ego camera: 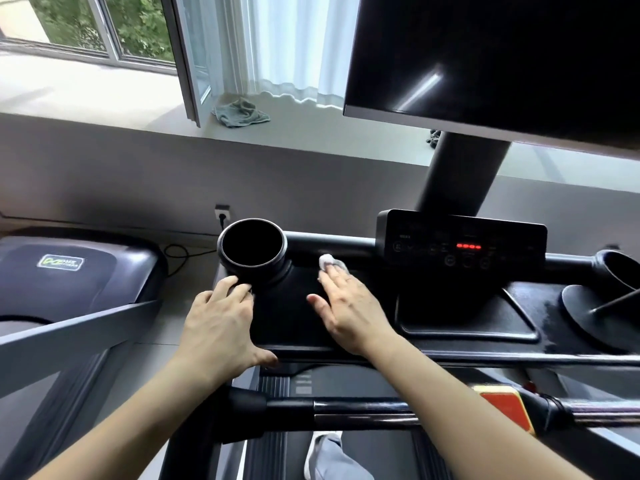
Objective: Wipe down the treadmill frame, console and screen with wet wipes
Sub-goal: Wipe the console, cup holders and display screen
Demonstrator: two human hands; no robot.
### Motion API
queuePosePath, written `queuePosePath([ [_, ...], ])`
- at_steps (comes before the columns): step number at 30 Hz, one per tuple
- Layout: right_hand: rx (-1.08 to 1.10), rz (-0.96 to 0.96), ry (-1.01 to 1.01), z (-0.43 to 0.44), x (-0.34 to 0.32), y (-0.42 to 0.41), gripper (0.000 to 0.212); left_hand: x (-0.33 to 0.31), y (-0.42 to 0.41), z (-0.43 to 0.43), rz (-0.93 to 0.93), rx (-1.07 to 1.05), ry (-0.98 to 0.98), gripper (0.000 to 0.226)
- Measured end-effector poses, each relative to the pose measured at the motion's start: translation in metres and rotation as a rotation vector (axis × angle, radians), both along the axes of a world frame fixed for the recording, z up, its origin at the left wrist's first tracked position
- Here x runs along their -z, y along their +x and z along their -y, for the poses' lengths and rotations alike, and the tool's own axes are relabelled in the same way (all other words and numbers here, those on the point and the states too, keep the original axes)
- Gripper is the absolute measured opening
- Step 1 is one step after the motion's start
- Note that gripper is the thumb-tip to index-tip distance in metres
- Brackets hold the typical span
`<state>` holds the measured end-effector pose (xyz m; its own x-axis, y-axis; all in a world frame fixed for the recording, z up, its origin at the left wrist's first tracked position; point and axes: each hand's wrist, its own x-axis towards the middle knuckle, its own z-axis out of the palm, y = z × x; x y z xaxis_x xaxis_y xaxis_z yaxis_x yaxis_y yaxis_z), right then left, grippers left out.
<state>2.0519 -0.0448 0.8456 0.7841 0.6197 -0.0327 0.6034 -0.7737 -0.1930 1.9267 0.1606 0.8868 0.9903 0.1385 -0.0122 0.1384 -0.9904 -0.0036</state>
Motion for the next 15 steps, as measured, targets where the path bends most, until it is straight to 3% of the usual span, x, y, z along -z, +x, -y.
queuePosePath([
  [3, 0.147, 0.035, -0.082, 0.032, 0.002, -0.001, 0.112, -0.001, 0.0, 0.001, -0.014, 0.007, 0.005, 0.123],
  [8, 0.547, 0.031, -0.177, 0.037, -0.007, -0.01, 0.107, -0.003, -0.002, 0.001, -0.002, 0.0, -0.021, 0.123],
  [10, 0.468, 0.042, -0.123, 0.01, -0.003, -0.021, 0.111, -0.005, -0.002, 0.002, -0.029, 0.0, -0.007, 0.122],
  [15, -0.041, -0.065, -0.033, -0.031, 0.004, -0.063, 0.102, -0.002, 0.0, 0.0, -0.014, -0.006, -0.02, 0.12],
])
